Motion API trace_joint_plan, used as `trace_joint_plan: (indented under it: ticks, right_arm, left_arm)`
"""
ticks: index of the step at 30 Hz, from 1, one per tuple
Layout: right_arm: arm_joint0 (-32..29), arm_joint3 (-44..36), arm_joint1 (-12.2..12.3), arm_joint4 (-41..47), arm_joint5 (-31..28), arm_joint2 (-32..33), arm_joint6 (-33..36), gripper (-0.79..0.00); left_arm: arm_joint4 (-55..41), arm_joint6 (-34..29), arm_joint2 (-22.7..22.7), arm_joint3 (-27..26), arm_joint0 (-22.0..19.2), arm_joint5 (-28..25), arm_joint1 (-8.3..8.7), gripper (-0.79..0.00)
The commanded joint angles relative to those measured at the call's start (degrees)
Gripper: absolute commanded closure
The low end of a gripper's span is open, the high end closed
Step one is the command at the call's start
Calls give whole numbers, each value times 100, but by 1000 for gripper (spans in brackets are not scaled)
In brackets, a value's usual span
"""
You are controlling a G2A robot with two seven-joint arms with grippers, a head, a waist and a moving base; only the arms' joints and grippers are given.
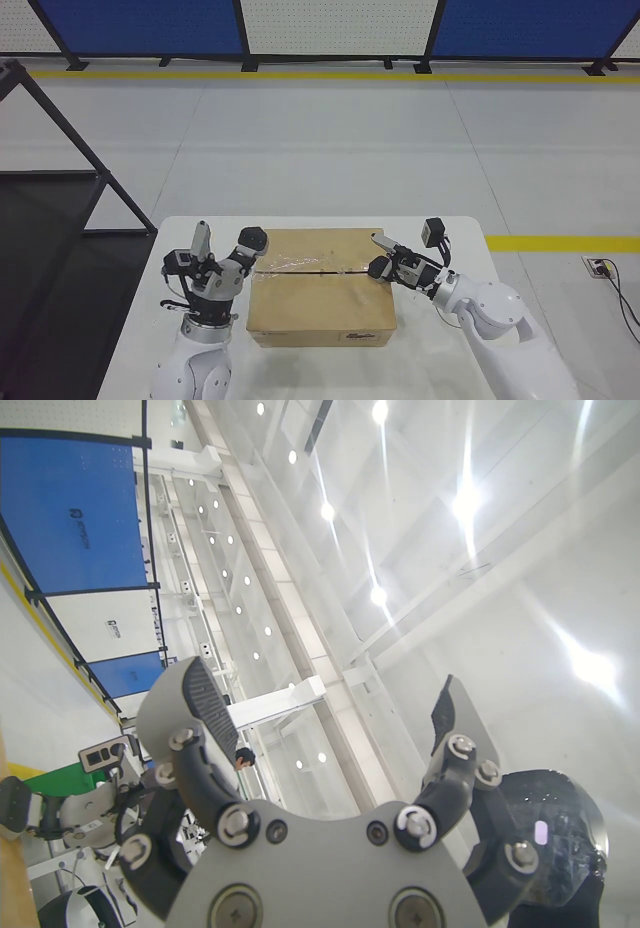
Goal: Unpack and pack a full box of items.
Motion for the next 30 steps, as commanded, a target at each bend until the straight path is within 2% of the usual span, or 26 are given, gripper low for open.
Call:
trace_joint_plan:
  ticks: [1, 4, 9, 11, 12, 13, 14, 26, 30]
  right_arm:
    - [0, 0, 0, 0, 0, 0, 0, -785]
    - [0, 0, 0, 0, 0, 0, 0, -785]
    - [0, 0, 0, 0, 0, 0, 0, -785]
    - [0, 0, 0, 0, 0, 0, 0, -785]
    - [0, 0, 0, 0, 0, 0, 0, -785]
    - [0, 0, 0, 0, 0, 0, 0, -785]
    - [0, 0, 0, 0, 0, 0, 0, -785]
    - [0, 0, 0, 0, 0, 0, 0, -785]
    - [0, 0, 0, 0, 0, 0, 0, -785]
  left_arm:
    - [-54, -303, -333, 15, 167, 76, 50, -785]
    - [-224, -723, -812, 101, 372, 229, 125, -785]
    - [-674, -1458, -1394, 366, 497, 995, 243, -785]
    - [-983, -1857, -1523, 485, 484, 1592, 291, -785]
    - [-1183, -2118, -1670, 572, 427, 2115, 336, -785]
    - [-1140, -2176, -1797, 627, 368, 2312, 370, -785]
    - [-911, -2084, -1893, 653, 315, 2290, 397, -785]
    - [-916, -2072, -1885, 648, 319, 2307, 397, -785]
    - [-992, -1856, -1800, 562, 249, 2751, 418, -785]
